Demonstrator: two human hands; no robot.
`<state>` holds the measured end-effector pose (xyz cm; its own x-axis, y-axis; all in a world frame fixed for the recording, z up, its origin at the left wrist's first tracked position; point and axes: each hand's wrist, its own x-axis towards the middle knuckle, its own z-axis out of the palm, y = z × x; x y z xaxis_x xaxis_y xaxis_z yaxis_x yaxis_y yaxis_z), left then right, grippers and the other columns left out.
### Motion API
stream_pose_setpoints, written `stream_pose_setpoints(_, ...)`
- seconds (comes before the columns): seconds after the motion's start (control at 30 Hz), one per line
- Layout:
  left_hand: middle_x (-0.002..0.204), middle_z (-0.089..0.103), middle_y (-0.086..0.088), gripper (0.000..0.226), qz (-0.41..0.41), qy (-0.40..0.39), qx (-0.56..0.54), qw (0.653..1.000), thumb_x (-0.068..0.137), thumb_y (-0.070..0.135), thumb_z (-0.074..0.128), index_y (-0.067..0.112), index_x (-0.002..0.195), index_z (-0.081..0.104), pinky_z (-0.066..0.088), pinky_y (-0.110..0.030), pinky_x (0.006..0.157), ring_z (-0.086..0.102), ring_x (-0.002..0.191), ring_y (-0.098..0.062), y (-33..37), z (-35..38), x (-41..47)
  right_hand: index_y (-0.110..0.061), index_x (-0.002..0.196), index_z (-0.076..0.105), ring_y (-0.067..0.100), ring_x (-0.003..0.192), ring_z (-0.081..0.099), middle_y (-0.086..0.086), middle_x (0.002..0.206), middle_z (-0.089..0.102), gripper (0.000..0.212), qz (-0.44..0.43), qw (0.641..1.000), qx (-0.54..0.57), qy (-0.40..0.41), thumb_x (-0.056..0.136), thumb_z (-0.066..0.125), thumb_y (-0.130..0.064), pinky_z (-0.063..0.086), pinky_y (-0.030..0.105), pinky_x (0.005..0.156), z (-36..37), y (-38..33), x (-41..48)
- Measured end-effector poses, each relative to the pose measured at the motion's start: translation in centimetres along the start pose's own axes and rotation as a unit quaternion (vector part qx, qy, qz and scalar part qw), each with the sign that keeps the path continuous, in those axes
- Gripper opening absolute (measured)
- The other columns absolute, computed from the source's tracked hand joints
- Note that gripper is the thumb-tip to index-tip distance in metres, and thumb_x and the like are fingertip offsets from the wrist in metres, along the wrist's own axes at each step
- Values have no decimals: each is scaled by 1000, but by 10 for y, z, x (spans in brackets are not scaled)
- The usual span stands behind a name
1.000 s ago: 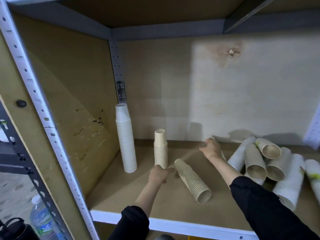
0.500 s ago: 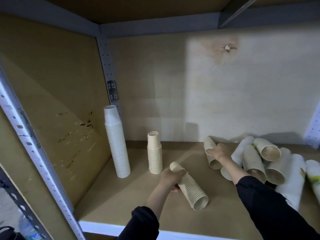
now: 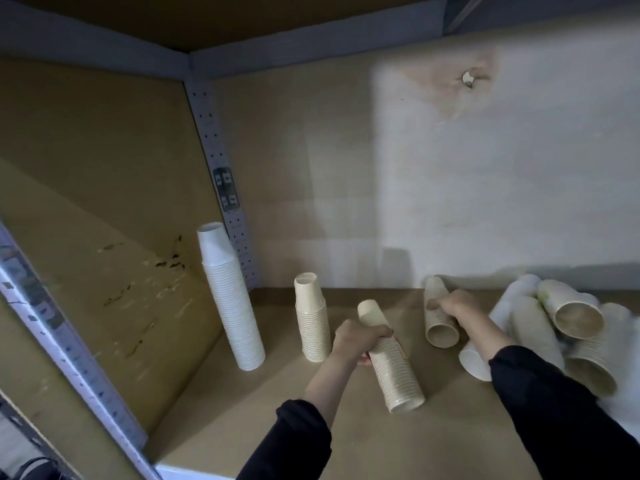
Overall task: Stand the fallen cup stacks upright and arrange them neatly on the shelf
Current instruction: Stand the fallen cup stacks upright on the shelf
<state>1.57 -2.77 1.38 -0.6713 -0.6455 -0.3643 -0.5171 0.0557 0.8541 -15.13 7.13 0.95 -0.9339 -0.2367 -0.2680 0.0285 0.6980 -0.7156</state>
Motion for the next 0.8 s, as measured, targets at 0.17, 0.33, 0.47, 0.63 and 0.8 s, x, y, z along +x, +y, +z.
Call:
stream_pose_setpoints(0.17,124,58,-17,65,81,129,67,986,71,33,74,-3,120,51,48,-37,95,57,114,-31,20,-3,7,0,103,66,29,97,66,19,107,69,47,-58,990,127,22,68,77,-30,42,26,67,16,-13,-2)
stream_pose_setpoints(0.33,125,46,-12,48,178,194,47,963,72,22,74,16,99,34,40,-34,95,50,115,-30,27,-1,3,-5,77,61,16,73,59,20,96,70,26,-159,966,189,84,61,80,-9,36,17,57,38,-20,-15)
stream_pose_setpoints(0.47,126,43,-14,49,206,208,47,955,74,18,74,13,106,37,39,-33,94,49,115,-31,18,1,8,7,96,53,34,97,59,28,107,58,49,-177,961,186,108,59,81,-4,43,32,75,53,-7,-17)
stream_pose_setpoints(0.63,129,43,-16,61,202,197,37,959,73,15,76,-1,120,40,37,-28,95,48,116,-29,6,0,15,7,101,49,35,99,57,27,108,53,54,-171,962,186,107,60,81,-7,44,36,81,57,7,-16)
stream_pose_setpoints(0.8,130,45,-14,64,203,174,37,963,72,17,78,2,122,42,39,-32,101,49,118,-27,7,-3,13,8,108,53,35,104,58,25,113,57,59,-174,971,133,93,61,83,-13,45,37,85,52,9,-15)
